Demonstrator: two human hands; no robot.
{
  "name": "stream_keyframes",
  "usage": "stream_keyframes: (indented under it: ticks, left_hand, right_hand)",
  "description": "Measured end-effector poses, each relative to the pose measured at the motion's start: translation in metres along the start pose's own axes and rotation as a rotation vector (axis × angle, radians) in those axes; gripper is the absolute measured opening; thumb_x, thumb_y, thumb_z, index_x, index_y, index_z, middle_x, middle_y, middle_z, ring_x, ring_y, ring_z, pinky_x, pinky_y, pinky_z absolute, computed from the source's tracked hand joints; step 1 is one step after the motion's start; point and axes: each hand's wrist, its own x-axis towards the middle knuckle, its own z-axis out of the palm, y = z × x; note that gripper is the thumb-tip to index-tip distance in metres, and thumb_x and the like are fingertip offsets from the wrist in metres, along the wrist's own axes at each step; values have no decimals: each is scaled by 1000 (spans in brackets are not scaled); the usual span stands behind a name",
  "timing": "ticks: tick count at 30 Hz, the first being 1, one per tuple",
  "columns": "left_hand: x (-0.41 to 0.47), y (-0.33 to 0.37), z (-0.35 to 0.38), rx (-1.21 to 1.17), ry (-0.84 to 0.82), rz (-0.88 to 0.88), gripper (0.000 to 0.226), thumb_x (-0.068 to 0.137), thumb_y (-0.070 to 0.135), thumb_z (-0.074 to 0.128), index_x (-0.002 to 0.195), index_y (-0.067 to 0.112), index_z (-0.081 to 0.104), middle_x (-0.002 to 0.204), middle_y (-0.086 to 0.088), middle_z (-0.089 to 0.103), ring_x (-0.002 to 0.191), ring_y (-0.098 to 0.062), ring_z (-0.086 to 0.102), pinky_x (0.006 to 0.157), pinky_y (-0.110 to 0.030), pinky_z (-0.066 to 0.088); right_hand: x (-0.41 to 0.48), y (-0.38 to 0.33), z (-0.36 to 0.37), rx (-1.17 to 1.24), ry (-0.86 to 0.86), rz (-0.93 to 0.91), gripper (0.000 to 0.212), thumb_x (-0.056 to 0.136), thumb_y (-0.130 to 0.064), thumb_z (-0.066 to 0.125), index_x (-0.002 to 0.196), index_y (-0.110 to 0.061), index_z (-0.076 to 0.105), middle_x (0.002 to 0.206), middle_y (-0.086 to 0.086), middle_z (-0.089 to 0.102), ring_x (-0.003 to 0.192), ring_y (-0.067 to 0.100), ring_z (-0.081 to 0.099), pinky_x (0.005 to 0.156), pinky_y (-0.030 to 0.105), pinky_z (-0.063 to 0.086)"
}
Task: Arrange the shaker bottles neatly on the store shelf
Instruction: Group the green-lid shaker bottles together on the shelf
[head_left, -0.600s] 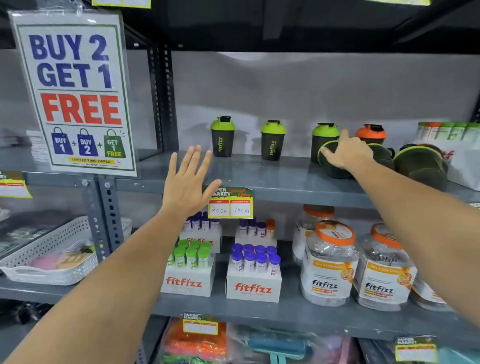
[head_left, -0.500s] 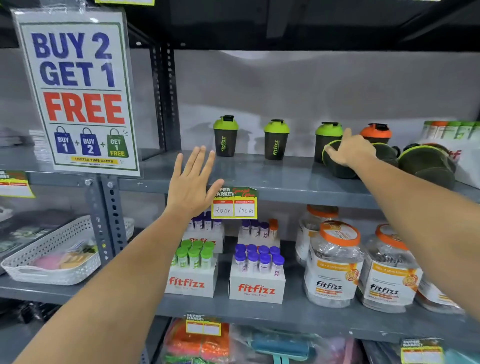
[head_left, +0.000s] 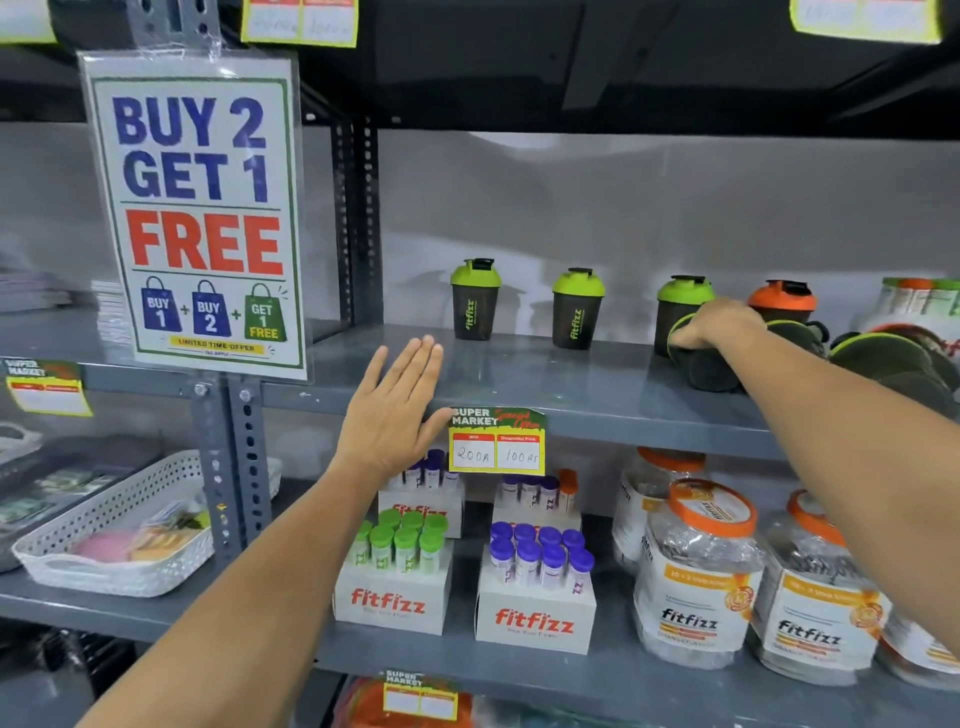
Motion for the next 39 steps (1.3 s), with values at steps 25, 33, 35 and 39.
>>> stream_keyframes:
  ticks: [25,33,35,39]
  left_hand:
    - [-5,-5,4,-28,32,-57,66,97,43,3,148,2,15,156,-15,18,145,-25,12,119,-41,6]
    - [-13,-8,-1,-49,-8,-31,65,97,42,12,142,0,34,147,-17,39,138,-28,32,116,-44,20]
    - [-13,-7,0,-62,-9,-40,64,97,41,14,140,-1,37,144,-18,43,136,-29,37,115,-45,23]
    - [-13,-8,1,-77,9,-34,62,97,40,20,136,-2,43,139,-18,50,131,-30,44,112,-46,28]
  right_hand:
    - [-87,-180,30,1049,291,-267,88,54,-41,84,118,-11,31,103,9,58,95,30,60,80,44,54]
    - [-97,-197,53,1053,212,-228,105,60,-29,89,137,-8,22,134,15,46,119,33,50,76,31,42]
    - [-97,-196,55,1042,213,-248,111,57,-28,91,140,-8,20,138,16,43,122,33,47,85,35,45]
    - [-96,-196,55,1017,209,-291,113,55,-32,93,139,-8,21,138,16,43,124,32,46,94,38,44]
